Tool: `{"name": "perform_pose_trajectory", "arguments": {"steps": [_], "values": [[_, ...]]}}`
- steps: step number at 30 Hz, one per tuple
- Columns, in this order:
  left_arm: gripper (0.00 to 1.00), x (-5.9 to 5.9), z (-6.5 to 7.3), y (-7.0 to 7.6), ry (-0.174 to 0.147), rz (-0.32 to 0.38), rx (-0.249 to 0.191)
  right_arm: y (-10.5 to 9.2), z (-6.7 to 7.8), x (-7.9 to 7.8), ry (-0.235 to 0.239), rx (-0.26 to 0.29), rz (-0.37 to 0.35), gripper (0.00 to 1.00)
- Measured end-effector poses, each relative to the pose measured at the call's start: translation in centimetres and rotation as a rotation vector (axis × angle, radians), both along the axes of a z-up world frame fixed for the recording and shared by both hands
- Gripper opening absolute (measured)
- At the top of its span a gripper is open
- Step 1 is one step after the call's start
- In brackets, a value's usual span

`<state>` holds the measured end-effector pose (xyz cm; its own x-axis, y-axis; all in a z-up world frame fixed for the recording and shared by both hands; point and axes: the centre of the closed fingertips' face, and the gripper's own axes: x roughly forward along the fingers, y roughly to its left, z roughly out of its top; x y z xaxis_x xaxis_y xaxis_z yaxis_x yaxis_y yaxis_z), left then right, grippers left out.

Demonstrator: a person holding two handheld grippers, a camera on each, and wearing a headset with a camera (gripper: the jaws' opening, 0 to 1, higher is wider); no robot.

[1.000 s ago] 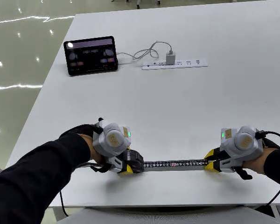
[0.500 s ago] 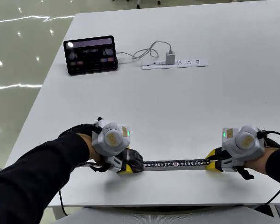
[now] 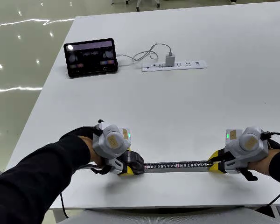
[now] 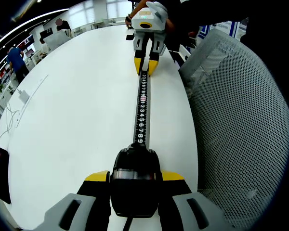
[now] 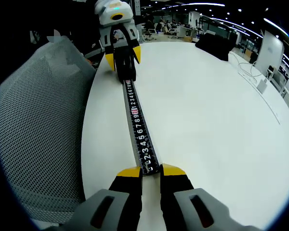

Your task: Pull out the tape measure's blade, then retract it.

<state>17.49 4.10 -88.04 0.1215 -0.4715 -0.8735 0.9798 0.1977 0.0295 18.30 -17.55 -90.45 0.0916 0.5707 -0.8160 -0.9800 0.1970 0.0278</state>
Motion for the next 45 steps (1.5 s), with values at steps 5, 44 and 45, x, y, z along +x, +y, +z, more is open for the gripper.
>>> {"name": "perform_pose_trajectory", "arguments": {"steps": [5,44,45], "values": [[0.34,0.0,0.0,0.0,0.0,-0.001,0.0,-0.3,0.0,0.0,0.006,-0.006,-0.005,0.08],[0.34,-0.1,0.1,0.0,0.003,0.001,0.0,-1.4,0.2,-0.2,0.007,-0.004,-0.008,0.08],[0.34,-0.1,0.1,0.0,0.003,0.001,0.0,-1.5,0.1,-0.1,0.008,-0.003,-0.011,0.08]]}}
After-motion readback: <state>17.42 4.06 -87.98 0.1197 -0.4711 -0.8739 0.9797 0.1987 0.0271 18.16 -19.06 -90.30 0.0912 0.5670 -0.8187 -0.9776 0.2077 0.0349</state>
